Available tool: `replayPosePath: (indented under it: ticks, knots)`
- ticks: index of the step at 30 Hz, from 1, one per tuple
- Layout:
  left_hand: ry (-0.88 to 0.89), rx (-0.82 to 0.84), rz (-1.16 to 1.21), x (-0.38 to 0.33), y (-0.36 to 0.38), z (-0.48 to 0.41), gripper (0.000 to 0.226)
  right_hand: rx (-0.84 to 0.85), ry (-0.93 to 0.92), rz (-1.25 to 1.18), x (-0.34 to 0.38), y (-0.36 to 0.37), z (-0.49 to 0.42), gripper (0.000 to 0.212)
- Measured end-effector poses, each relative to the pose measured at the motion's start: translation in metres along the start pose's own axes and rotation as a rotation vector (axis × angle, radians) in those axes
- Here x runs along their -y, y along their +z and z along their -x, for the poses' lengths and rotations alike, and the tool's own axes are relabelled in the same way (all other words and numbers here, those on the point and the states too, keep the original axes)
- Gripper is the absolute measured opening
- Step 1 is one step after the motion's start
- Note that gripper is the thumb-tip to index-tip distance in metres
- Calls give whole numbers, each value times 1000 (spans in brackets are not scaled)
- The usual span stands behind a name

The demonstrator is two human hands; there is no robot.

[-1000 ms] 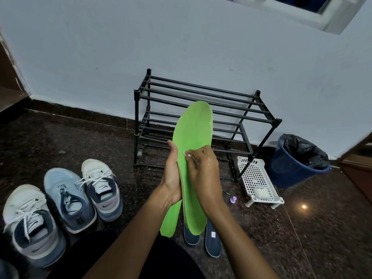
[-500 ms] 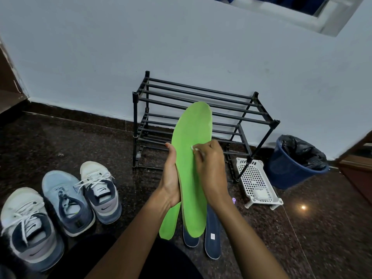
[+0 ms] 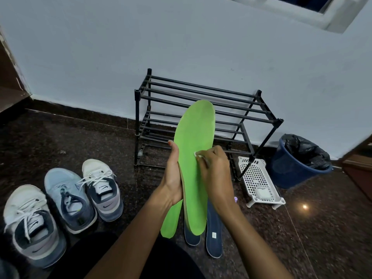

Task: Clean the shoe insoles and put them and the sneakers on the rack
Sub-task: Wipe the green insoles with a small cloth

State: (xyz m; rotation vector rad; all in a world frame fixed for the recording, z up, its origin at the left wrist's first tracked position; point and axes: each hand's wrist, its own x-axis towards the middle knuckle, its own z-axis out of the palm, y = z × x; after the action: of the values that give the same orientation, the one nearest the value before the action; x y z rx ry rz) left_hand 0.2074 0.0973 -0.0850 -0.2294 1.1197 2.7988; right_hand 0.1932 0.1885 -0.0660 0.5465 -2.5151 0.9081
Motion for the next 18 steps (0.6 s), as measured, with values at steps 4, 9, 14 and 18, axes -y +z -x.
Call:
replayPosePath:
  ticks: [4, 9, 14, 18]
  knots:
    - [-10, -5, -28, 2, 1, -1, 77, -65, 72, 20, -10, -5, -16, 16]
    - [-10, -4, -14, 1, -1, 1, 77, -56, 29, 10, -5, -1, -10, 15]
    - [4, -1, 25, 0, 1, 0, 75, -3, -67, 23, 2, 1, 3, 14]
    - [-7, -9, -7, 1, 1, -1, 77, -20, 13, 33, -9, -4, -10, 16]
